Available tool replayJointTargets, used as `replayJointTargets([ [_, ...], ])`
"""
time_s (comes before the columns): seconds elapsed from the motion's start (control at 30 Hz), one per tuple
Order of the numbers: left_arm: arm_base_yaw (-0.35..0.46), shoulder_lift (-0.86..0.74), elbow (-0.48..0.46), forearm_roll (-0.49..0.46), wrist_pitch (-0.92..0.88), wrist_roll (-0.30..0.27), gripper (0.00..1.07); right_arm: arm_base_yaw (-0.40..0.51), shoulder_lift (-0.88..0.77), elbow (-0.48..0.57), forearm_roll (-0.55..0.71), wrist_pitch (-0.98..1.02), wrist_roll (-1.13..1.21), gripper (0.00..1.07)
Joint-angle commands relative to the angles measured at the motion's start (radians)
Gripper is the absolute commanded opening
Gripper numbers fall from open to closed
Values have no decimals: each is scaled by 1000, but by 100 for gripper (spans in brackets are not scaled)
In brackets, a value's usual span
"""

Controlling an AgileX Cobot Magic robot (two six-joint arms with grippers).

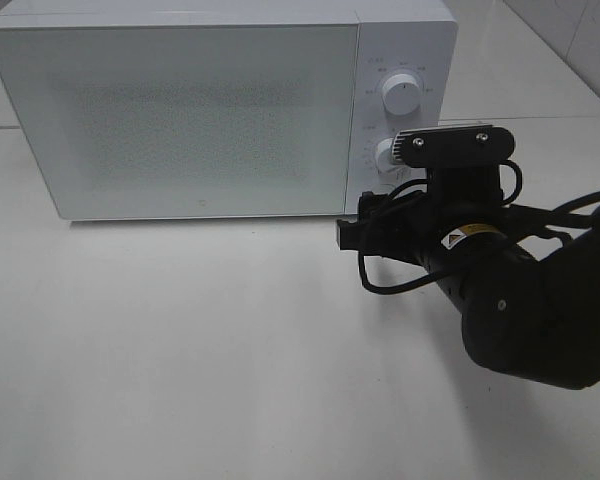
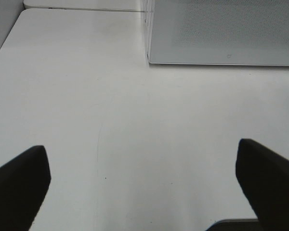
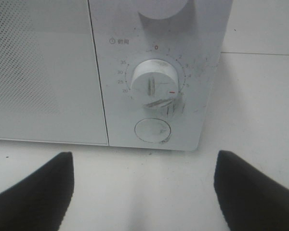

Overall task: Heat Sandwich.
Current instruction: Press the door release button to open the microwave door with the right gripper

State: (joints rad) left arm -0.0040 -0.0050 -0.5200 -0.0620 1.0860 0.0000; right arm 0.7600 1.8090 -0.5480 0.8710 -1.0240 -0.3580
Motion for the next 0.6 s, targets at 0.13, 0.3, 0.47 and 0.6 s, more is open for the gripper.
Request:
replayJointTargets([
  [0.13,6,-7,4,-1,-12,0,98,3,-2,-7,5,-2,109,76],
  [0.3,6,-4,4,-1,-12,0,98,3,-2,-7,6,-2,263,76],
  [0.47,6,-4,4,-1,-12,0,98,3,-2,-7,6,3,524,76],
  [0.6,6,-4,4,-1,-12,0,98,3,-2,-7,5,19,822,76],
])
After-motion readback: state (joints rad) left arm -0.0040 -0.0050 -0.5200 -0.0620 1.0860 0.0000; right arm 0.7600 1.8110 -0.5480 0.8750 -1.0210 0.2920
